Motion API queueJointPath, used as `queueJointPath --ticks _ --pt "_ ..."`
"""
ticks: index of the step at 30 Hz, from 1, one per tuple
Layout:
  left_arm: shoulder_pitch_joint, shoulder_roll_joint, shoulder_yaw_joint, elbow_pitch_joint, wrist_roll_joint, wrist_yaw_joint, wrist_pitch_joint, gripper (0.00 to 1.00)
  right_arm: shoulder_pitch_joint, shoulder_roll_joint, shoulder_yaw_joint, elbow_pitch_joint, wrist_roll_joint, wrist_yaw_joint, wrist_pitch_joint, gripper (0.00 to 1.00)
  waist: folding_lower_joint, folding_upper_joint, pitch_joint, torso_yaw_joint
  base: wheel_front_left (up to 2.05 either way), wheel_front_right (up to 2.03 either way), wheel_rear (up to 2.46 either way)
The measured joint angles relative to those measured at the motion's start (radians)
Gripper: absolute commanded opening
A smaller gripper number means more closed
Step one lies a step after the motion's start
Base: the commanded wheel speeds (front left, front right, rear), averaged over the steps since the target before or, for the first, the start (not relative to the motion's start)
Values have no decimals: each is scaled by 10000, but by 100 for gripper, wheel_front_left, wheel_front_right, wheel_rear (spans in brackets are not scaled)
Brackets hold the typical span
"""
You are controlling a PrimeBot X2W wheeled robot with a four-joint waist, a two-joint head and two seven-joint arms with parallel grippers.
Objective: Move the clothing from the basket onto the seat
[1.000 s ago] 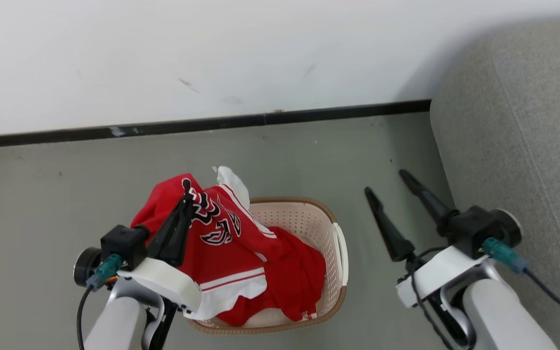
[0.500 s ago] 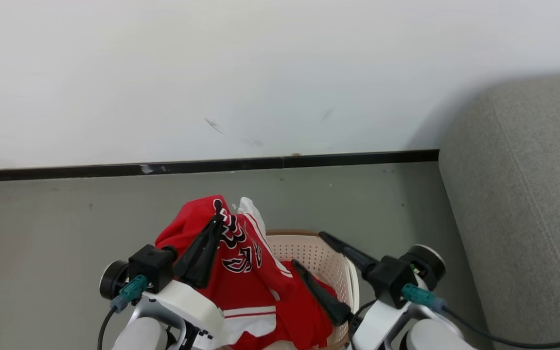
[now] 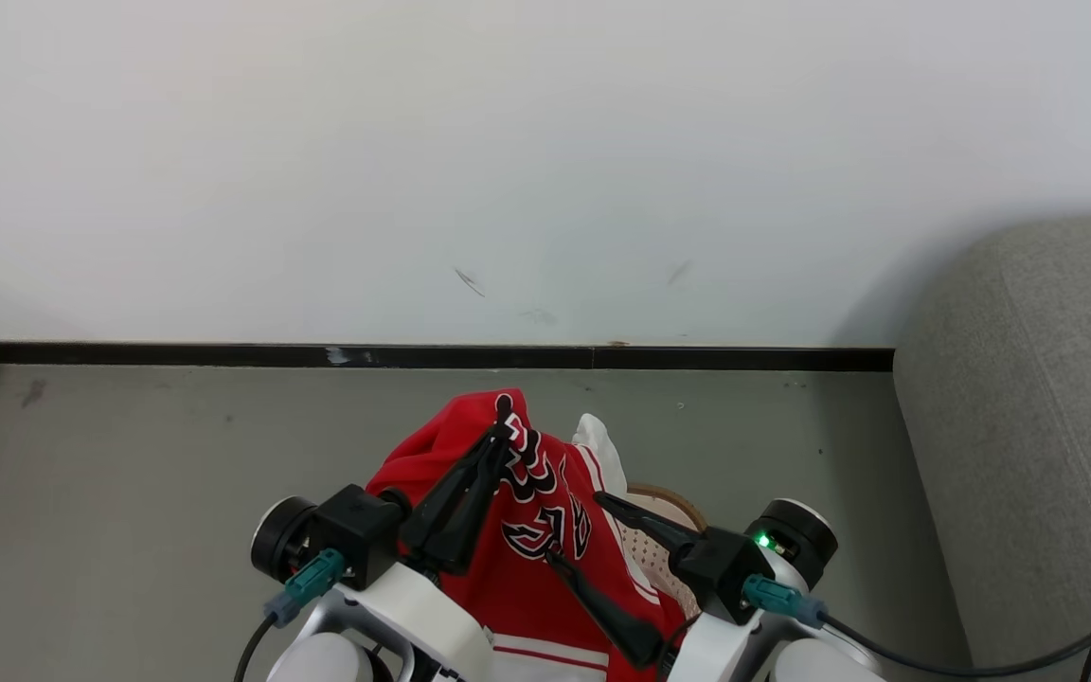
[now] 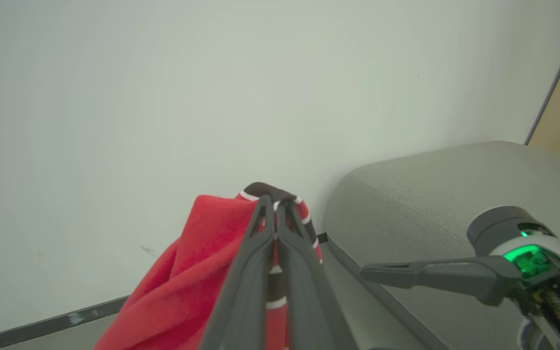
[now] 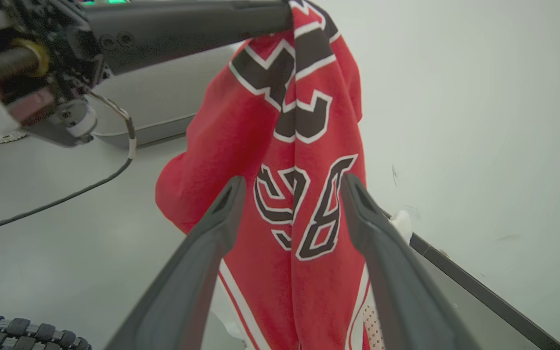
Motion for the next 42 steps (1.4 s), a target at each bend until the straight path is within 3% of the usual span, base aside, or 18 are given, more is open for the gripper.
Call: queueJointPath --ticks 15,16,17,18,24,29,31,32,42 --pt "301 63 -993 -1639 -378 142 807 0 -612 2 50 522 0 0 2 100 0 0 -243 625 0 0 0" --pt "324 65 -1049 -1730 -431 150 842 0 -610 4 71 600 0 0 0 85 0 0 -254 660 0 0 0" --pt "345 61 -1097 -1814 -443 169 917 0 -610 4 75 665 6 0 0 46 0 0 -265 692 0 0 0" --pt "364 65 -1124 -1885 -443 169 980 0 -609 8 73 706 38 0 0 0 0 0 -276 725 0 0 0" --pt "515 71 -1131 -2142 -516 311 1164 0 -593 52 -52 771 359 0 2 0 0 0 -315 862 0 0 0" --pt "672 77 -1022 -2274 -514 485 1246 47 -546 77 -372 656 566 2 2 0 0 0 -300 804 0 0 0" --pt "756 90 -999 -2339 -514 522 1248 93 -547 71 -577 523 593 2 2 0 0 0 -295 755 0 0 0" --pt "802 102 -986 -2359 -514 522 1248 100 -546 46 -658 481 593 2 2 0 0 0 -291 726 0 0 0" --pt "1181 311 -1024 -2445 -407 612 1333 100 -341 -234 -1409 -190 558 2 2 0 0 0 -239 321 0 0 0"
